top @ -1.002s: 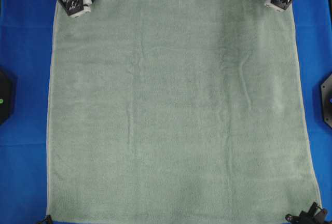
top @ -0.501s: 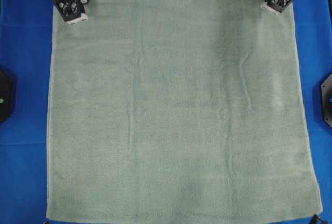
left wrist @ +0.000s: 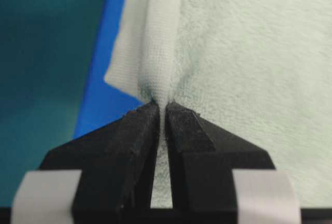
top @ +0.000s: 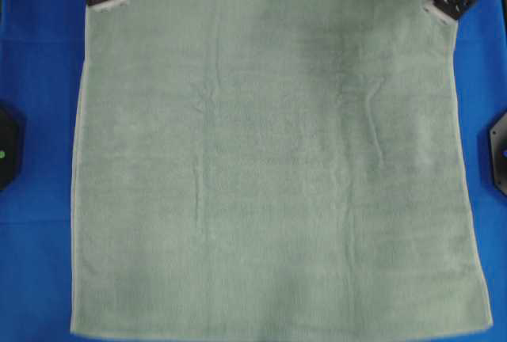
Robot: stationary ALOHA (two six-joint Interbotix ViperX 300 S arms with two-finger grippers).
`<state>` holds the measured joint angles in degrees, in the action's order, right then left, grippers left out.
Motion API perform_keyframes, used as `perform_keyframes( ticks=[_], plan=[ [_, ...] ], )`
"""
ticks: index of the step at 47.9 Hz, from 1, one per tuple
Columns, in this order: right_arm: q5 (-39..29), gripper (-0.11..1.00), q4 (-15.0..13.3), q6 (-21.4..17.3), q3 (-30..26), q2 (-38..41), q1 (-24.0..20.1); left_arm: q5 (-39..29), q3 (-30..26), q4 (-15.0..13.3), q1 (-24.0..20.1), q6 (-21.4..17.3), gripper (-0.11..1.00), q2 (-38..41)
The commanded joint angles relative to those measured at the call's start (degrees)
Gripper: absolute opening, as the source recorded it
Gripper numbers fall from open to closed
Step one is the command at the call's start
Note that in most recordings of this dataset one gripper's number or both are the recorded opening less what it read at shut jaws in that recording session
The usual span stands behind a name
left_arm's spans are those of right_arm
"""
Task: Fold a bath towel.
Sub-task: 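Lift the far corners and fold them toward the near edge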
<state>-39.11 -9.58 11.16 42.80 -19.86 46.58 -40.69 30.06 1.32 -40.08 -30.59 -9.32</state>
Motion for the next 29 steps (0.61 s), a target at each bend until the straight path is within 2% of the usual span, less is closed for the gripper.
perform_keyframes(
  ticks=[1,6,11,14,17,23,24,29],
  plan=[
    [-1.8,0.05,0.1,-1.8,0.7,-3.8,-1.8,-1.5,-1.0,0.0,2.5,1.3,0.03,-2.8],
    [-3.2,0.05,0.1,-5.5,2.9,-6.0,-5.0,-2.0,1.4,0.0,5.3,5.3,0.03,-4.0],
    [-6.2,0.05,0.1,-11.4,5.2,-9.3,-10.6,-2.3,4.9,-0.1,8.9,12.4,0.03,-6.8],
    [-8.4,0.05,0.4,-15.6,6.8,-11.2,-15.1,-2.6,8.5,-0.5,13.0,13.7,0.03,-9.4],
    [-10.8,0.05,1.4,-21.5,8.3,-13.6,-21.3,-2.2,11.9,-1.2,17.4,16.4,0.03,-11.8],
    [-12.5,0.05,2.8,-32.6,11.1,-16.3,-34.4,0.3,18.1,-1.3,28.7,30.9,0.03,-16.3],
    [-12.5,0.05,2.9,-35.7,11.7,-16.6,-38.0,0.8,19.0,-1.1,30.6,33.5,0.03,-16.8],
    [-11.5,0.05,2.9,-46.8,13.2,-15.8,-49.7,4.0,22.4,-0.2,41.4,45.3,0.03,-18.2]
  ],
)
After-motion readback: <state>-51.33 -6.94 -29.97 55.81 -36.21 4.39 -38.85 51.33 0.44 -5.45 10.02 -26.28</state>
